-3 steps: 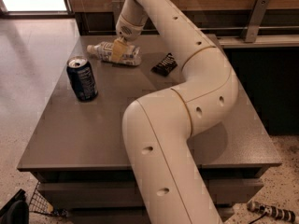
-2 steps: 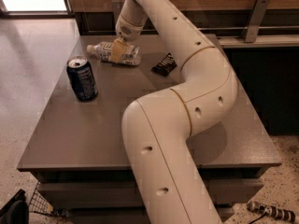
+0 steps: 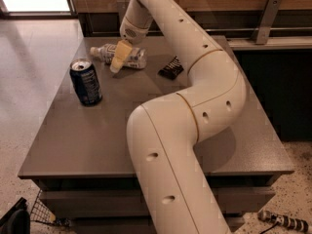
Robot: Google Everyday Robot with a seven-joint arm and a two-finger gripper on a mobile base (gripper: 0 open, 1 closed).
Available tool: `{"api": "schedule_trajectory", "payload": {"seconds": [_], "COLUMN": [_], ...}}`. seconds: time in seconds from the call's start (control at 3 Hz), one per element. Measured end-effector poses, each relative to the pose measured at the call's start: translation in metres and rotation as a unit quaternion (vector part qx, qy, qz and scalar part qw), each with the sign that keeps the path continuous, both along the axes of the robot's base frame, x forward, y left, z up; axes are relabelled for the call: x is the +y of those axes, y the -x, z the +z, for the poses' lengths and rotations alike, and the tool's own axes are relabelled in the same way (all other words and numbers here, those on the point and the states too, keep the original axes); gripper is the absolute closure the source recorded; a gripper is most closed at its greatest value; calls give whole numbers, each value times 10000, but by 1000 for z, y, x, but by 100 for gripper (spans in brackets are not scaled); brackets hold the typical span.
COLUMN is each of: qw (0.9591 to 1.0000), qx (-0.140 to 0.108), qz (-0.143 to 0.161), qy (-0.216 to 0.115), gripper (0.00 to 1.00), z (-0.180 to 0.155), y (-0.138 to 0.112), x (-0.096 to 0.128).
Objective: Knock blue plastic bottle over
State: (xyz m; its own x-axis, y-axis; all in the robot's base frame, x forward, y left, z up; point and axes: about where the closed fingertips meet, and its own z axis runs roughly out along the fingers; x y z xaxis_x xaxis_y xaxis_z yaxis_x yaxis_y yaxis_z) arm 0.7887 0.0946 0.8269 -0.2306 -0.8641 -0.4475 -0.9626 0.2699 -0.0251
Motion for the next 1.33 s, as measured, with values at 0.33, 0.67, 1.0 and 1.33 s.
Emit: {"api": "schedule_trajectory", "payload": {"seconds": [0.33,0.67,1.0,1.33], "qw": [10000,9999,9987,9962], "qx": [0,-76,-351,-637], "qz": [0,-50,-272,-509], "qy": [0,-118,-256,-313], "gripper": [0,0,0,0], "z": [0,15,53,85], "y": [0,2,9,26], "x": [0,-12,-46,-73]}}
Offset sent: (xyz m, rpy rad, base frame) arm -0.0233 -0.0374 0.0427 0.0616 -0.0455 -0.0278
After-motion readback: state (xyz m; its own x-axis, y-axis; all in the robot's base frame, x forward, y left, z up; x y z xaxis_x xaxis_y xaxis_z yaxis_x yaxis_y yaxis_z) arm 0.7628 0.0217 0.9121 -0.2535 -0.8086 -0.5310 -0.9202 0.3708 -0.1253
